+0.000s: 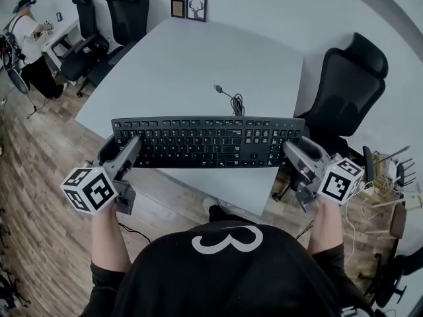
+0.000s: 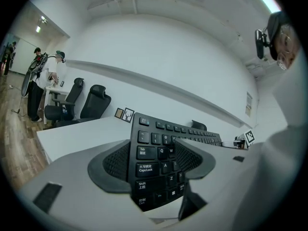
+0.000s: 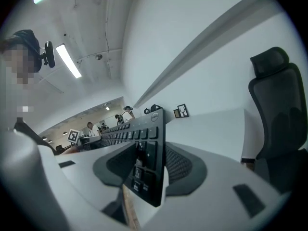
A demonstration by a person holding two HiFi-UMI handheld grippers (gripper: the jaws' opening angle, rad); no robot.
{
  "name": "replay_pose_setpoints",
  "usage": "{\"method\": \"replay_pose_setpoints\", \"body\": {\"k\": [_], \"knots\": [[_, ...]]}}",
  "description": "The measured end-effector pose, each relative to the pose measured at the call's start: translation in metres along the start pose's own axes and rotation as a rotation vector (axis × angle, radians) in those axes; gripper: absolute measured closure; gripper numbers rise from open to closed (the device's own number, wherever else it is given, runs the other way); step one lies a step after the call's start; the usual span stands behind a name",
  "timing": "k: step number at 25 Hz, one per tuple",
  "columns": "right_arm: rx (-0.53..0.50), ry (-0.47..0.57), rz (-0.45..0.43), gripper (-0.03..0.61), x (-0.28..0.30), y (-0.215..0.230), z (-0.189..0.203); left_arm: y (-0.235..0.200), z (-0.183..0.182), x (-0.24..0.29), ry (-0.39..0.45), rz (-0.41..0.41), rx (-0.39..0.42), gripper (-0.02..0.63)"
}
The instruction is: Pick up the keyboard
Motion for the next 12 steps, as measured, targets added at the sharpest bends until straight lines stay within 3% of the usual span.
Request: {"method": "replay_pose_setpoints", "body": {"k": [12], "knots": [[-0.039, 0.046, -0.049, 0.405, 0.0028, 0.0042, -0.0025, 0.0028, -0.0040, -0.0065, 0.055, -0.023, 0.020, 0.324]]}}
Point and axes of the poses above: the fingertips, and each gripper's own axes: x forward along the fingers, y to its right, z out of its underside, the point moved 1 cm from there along -x, backward along the fingers, and after that the axes turned 14 degrees about -z, right-handed, at the moved point
